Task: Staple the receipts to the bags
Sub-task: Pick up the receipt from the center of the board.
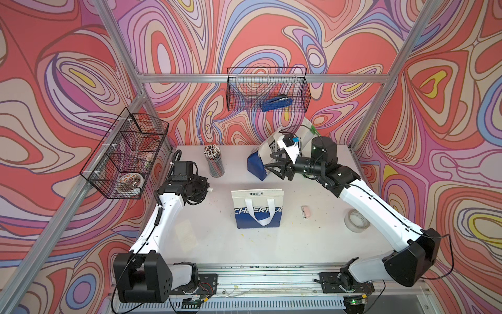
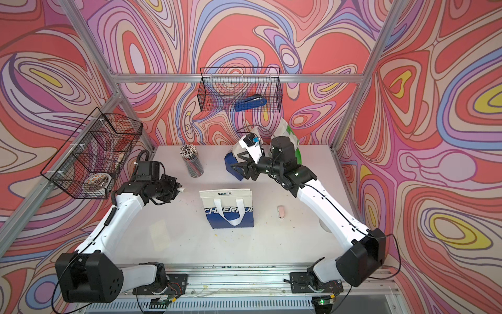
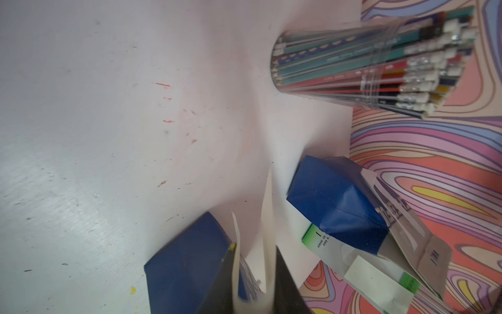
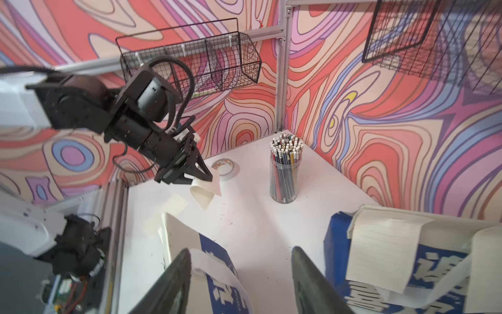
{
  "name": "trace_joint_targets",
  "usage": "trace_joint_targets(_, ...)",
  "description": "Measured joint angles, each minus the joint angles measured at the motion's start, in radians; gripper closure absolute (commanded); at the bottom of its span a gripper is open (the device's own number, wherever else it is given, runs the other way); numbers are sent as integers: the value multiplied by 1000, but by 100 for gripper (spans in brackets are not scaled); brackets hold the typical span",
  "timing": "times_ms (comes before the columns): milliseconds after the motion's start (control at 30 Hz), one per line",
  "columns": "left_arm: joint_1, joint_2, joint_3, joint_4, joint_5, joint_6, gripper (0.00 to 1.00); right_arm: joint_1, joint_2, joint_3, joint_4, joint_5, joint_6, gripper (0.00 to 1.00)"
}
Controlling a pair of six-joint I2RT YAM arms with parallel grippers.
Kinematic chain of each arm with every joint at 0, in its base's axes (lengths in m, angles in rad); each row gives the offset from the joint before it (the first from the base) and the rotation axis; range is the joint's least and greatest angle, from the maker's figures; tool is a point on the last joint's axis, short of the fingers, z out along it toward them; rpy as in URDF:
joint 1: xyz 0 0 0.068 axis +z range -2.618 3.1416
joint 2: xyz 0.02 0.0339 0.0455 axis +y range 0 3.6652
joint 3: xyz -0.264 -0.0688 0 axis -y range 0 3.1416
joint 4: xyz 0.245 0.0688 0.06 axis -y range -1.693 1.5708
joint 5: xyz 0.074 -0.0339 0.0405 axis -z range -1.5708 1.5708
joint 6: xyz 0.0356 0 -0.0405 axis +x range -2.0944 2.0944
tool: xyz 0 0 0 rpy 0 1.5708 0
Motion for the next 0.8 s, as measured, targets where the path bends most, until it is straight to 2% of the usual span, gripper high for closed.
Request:
trace_joint_targets(100, -19, -4, 1, 93, 59, 14, 81, 21, 56, 9, 64, 46, 281, 47)
trace_joint_targets(233, -58, 9, 43, 182, 126, 20, 80, 33, 119, 9, 114, 111, 668, 45)
trace_joint_targets(300, -80, 18, 82, 227, 142, 23, 80, 40, 137, 9, 134, 140, 792, 44)
trace_joint_targets(567, -201, 88, 196, 450, 197, 13, 80, 80, 202, 11, 235, 204, 1128, 44)
trace_joint_targets(800, -279, 132, 209, 525, 212, 13, 80, 79, 246, 42, 303, 226, 1211, 44)
